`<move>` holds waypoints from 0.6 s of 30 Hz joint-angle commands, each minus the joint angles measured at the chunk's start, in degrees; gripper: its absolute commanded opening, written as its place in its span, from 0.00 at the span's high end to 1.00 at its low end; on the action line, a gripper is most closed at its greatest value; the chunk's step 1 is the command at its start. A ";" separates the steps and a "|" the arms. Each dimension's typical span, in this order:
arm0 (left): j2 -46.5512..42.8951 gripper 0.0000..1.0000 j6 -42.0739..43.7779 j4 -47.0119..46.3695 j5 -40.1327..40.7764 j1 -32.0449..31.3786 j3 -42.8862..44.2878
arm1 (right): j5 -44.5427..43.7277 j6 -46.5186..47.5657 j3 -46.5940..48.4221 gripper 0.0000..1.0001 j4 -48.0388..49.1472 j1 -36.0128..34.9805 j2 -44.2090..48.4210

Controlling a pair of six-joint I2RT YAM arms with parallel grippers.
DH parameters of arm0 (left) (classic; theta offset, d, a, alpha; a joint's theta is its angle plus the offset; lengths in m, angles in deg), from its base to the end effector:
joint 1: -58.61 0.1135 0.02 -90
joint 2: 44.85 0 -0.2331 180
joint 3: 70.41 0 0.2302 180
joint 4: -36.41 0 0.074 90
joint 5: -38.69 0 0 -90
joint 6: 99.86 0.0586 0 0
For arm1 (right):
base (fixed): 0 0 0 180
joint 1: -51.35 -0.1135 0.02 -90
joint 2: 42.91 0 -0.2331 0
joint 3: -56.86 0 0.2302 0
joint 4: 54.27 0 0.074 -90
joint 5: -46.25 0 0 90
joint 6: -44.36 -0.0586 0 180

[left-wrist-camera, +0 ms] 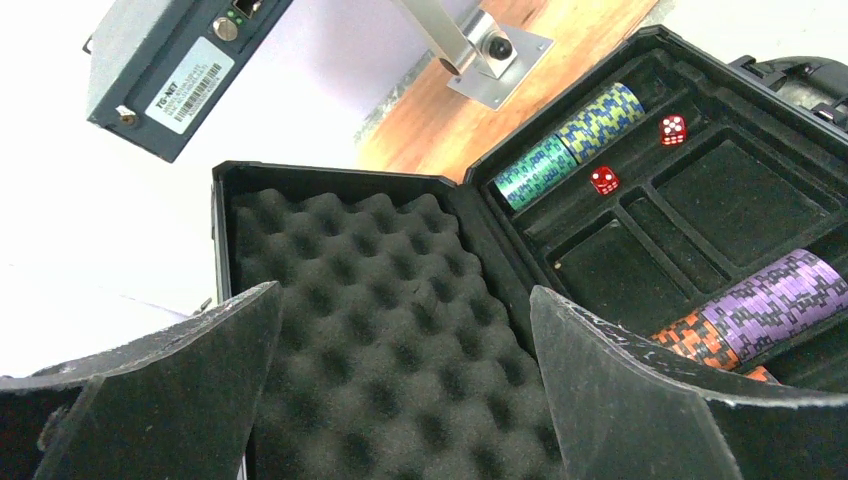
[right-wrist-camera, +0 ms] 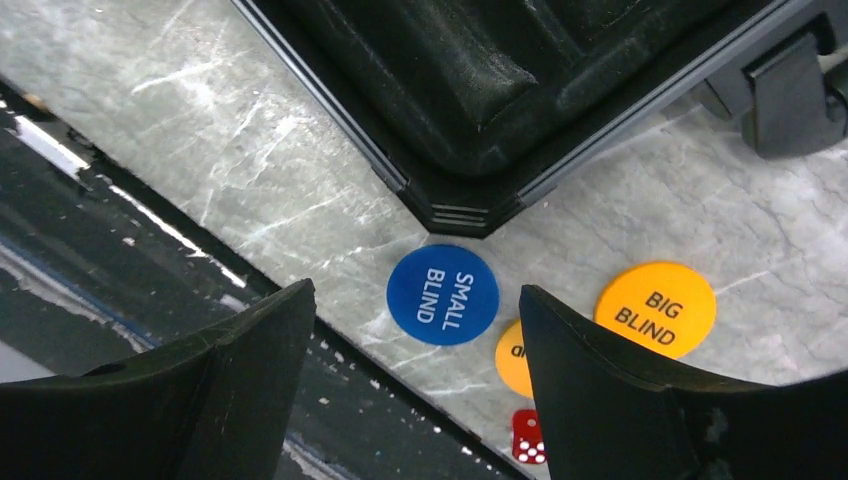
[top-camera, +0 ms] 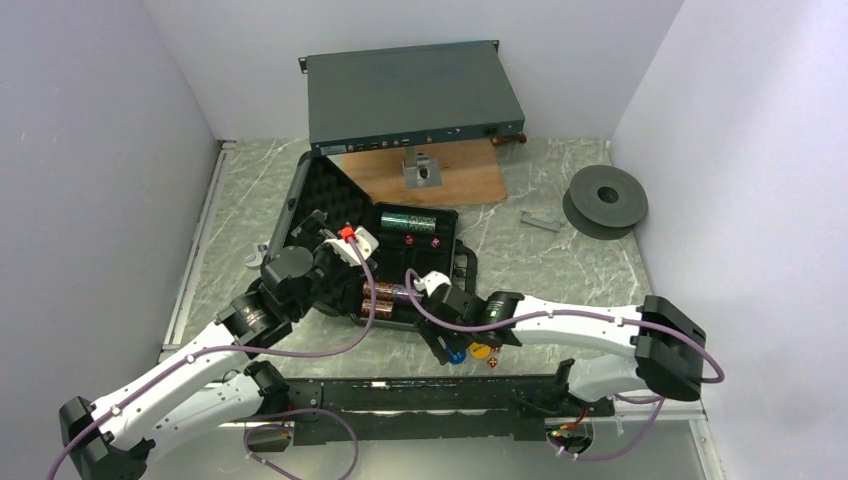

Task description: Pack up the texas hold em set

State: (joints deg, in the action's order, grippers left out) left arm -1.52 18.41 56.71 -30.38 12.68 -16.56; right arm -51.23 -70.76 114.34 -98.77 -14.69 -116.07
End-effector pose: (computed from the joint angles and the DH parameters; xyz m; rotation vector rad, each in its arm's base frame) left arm 0.1567 -0.1317 0.2936 0.8195 1.5247 0.0910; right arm 0.1044 0.2160 0.1598 -0.8865 2.5086 0.3842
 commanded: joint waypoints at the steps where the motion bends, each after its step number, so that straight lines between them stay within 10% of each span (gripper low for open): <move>1: -1.24 0.00 -0.59 -2.62 0.61 0.45 1.64 | -1.84 4.22 0.63 0.24 4.31 -0.66 -3.04; 18: -1.17 0.01 -0.36 -2.12 -0.32 0.66 1.82 | -2.32 -4.15 -1.44 0.31 3.14 -0.74 -5.26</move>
State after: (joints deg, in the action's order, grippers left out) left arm -2.07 18.44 56.47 -30.45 13.03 -16.56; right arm -51.76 -69.74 113.46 -95.27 -15.15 -121.32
